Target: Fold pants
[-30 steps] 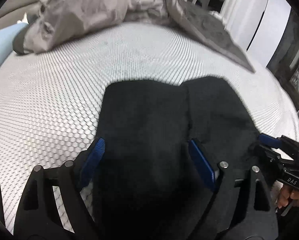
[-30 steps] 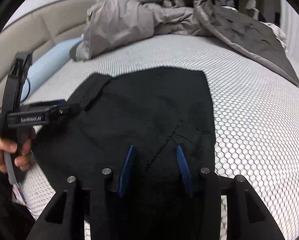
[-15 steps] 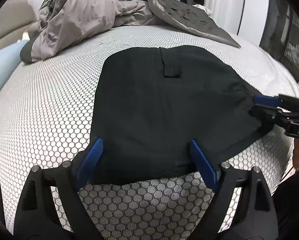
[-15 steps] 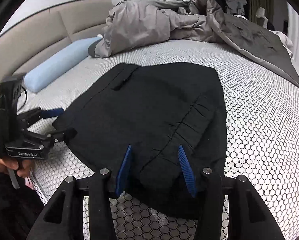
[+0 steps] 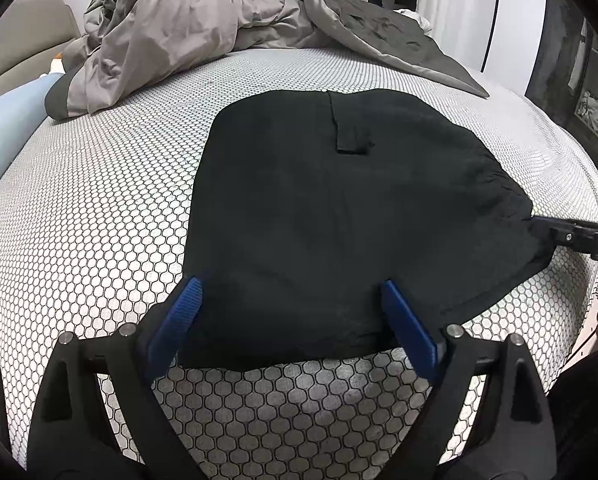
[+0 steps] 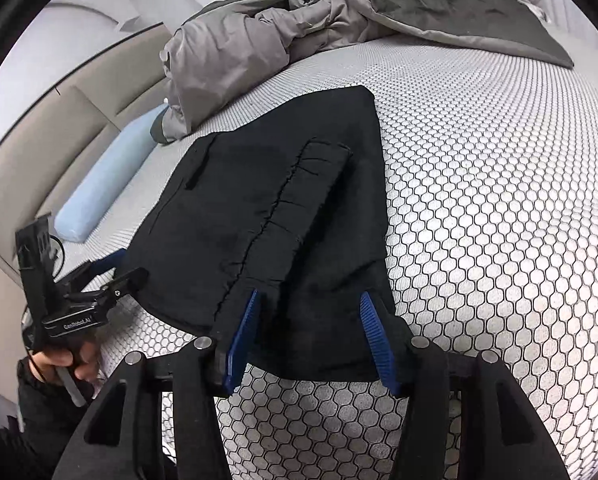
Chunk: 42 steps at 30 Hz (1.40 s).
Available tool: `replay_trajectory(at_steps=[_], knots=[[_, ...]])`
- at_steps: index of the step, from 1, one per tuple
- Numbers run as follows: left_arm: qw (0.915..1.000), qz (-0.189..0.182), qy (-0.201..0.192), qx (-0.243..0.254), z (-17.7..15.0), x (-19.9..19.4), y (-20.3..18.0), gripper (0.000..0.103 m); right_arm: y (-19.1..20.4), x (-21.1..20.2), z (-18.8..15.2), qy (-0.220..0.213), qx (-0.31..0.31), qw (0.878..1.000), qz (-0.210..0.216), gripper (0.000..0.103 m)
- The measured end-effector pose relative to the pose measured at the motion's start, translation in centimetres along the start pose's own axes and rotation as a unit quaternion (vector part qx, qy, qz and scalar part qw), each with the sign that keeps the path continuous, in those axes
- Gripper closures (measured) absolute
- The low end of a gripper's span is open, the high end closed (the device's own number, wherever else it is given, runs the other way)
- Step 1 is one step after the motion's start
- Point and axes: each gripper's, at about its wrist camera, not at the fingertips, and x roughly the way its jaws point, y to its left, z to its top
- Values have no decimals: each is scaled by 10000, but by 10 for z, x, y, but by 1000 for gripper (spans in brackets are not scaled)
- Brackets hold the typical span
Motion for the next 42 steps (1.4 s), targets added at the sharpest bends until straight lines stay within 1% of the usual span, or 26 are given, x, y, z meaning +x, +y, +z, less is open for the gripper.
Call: replay_trajectory(at_steps=[3,5,6,7,8,9,11,13,15,19,21,25,30,33,42], knots=[[10000,-12,-35,-24,0,-3,2,12,7,-6,-1,-95,-154,9998,-56,51],[9999,18,-128,-93,1,-9,4,13,9,-15,-1,-319,-217,9991,-146,50],[9995,20,-263,-160,2,-15,5,12,11,-23,-1,-527,-283,9980,-209,48],[9991,11,-364,-203,2,-21,4,12,13,-28,0,-657,-318,9971,-222,38],[9980,-19,-567,-290,2,-30,4,12,15,-36,0,-863,-366,9954,-171,30],[9969,-51,-699,-347,0,-37,3,12,16,-41,0,-1021,-395,9939,-116,13],[9942,-121,-975,-442,-5,-51,-1,10,20,-56,-1,-1457,-469,9882,-100,5],[9911,-122,-1251,-439,-12,-66,-9,3,25,-65,-3,-1707,-558,9837,-102,0],[9883,-83,-1475,-389,-19,-77,-16,1,30,-71,-6,-1812,-664,9811,-151,0],[9860,24,-1645,-284,-25,-86,-25,1,38,-79,-14,-2041,-869,9750,-150,0],[9867,52,-1614,-197,-25,-87,-29,1,43,-78,-16,-2054,-999,9735,-90,0],[9881,131,-1527,-142,-25,-85,-35,1,52,-72,-19,-1985,-1137,9733,-196,0],[9872,210,-1582,-51,-24,-84,-36,1,61,-66,-20,-1934,-1317,9720,-229,0],[9864,253,-1625,-85,-25,-85,-35,1,64,-67,-22,-1975,-1390,9701,-224,0],[9841,386,-1706,-325,-27,-89,-26,1,65,-67,-26,-1965,-1410,9701,-213,0]])
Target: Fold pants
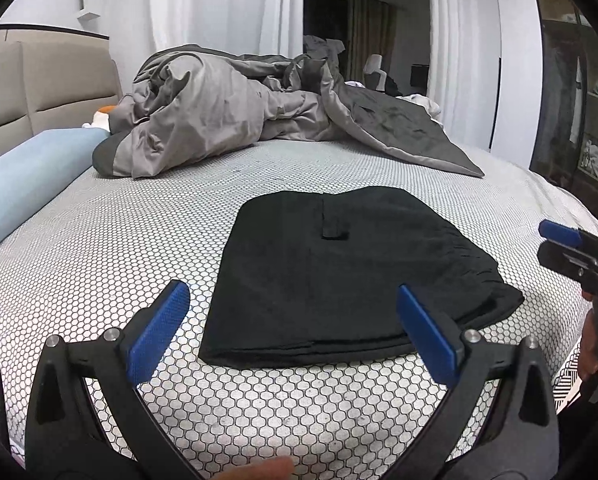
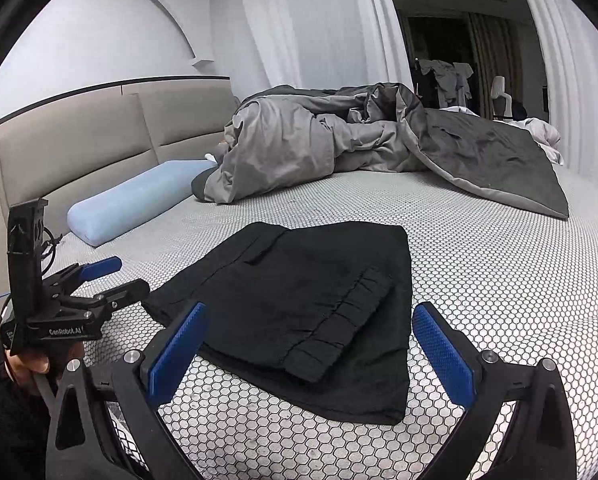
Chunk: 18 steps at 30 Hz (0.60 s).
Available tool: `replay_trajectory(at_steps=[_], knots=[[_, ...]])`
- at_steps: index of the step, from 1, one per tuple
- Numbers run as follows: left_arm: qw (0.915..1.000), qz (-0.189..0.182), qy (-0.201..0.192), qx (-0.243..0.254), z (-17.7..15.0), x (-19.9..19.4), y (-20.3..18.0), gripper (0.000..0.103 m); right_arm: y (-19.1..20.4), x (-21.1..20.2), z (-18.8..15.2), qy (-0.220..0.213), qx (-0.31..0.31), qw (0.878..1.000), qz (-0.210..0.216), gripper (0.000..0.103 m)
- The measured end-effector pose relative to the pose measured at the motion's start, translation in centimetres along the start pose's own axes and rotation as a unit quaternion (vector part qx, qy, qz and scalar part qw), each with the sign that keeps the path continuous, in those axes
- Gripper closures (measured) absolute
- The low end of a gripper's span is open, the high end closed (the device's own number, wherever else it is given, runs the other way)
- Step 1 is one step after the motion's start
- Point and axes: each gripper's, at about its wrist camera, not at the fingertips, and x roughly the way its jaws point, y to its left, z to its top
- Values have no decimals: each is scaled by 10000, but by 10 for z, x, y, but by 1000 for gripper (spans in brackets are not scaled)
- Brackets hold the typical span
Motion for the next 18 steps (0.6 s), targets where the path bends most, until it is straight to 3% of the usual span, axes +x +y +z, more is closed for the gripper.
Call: replay_trajectory(at_steps=[18], knots=[[10000,69,-33,-4,-1,-2,-1,1,4,7,-1,93,-115,9999,29,0]])
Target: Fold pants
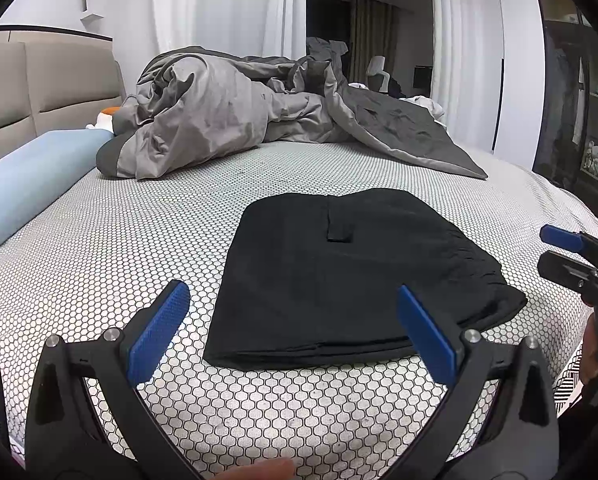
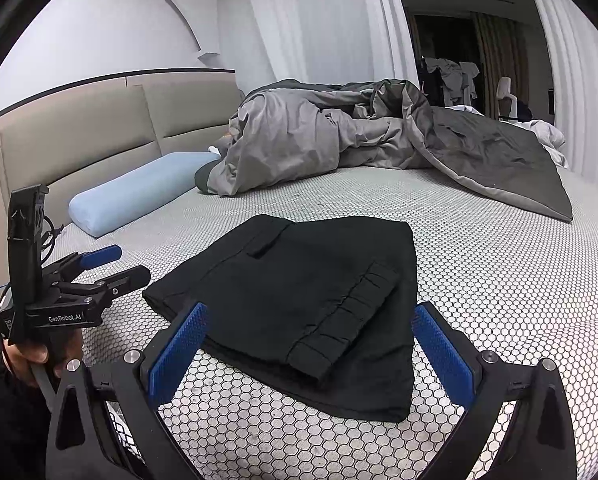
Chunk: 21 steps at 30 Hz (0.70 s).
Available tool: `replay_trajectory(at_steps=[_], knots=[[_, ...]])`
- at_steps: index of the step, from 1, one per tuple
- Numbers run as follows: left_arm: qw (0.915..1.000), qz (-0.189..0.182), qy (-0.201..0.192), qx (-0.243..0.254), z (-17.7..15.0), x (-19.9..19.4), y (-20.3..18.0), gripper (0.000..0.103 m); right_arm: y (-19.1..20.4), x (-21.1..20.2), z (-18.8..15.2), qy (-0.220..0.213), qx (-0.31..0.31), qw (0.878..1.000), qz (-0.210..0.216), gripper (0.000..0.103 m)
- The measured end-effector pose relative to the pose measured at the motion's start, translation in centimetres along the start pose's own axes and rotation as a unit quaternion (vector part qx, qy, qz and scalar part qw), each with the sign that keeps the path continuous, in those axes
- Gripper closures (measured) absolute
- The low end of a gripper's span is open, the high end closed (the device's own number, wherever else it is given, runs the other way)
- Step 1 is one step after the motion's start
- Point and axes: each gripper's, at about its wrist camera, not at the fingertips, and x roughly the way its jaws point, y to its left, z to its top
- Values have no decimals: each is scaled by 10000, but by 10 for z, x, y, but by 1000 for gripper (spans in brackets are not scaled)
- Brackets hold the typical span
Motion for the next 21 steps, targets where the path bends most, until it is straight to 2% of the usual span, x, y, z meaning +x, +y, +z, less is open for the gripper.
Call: replay_trajectory(at_steps=[21], knots=[[10000,-13,-9,7,0,-2,-1,1,1,3,-1,57,-49,10000,26,0]])
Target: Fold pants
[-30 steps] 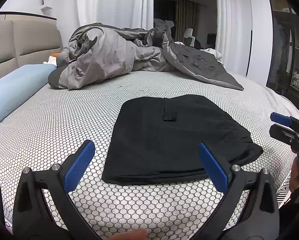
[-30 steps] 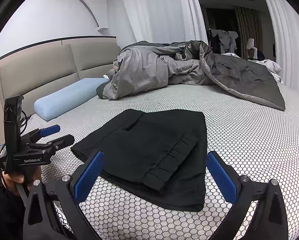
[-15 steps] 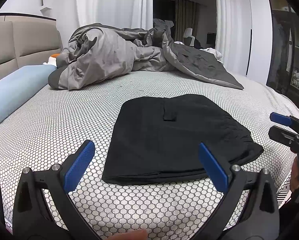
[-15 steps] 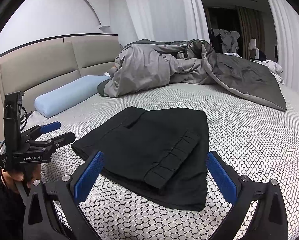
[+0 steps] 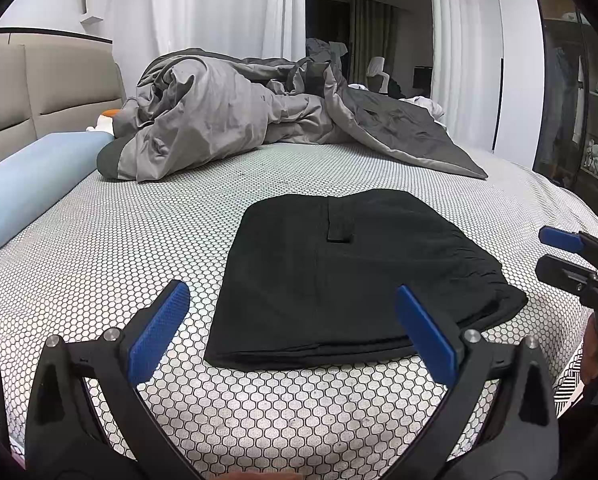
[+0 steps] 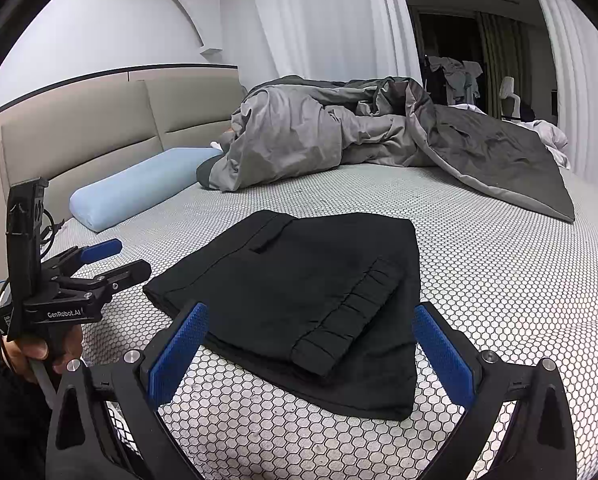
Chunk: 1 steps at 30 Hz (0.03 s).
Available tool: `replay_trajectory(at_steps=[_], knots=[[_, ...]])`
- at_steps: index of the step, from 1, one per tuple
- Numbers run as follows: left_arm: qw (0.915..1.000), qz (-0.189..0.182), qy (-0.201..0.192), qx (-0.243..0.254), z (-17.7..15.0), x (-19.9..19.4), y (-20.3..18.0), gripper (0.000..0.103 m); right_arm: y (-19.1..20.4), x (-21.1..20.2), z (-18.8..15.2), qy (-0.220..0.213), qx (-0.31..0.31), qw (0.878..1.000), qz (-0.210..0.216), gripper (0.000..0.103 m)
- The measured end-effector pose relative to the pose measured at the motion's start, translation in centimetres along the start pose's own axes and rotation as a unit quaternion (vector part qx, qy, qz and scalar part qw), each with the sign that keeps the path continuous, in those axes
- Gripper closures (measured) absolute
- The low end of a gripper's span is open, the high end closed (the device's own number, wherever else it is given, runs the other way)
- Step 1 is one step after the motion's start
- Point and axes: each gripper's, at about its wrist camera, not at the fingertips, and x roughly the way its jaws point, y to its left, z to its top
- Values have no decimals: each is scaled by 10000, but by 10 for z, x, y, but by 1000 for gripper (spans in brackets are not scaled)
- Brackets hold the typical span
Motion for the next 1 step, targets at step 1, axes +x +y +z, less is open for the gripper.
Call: replay_trajectory(at_steps=[1], knots=[[10000,2,1,-6,1,-1,0,1,0,0,0,-1,-1,10000,-2,0]])
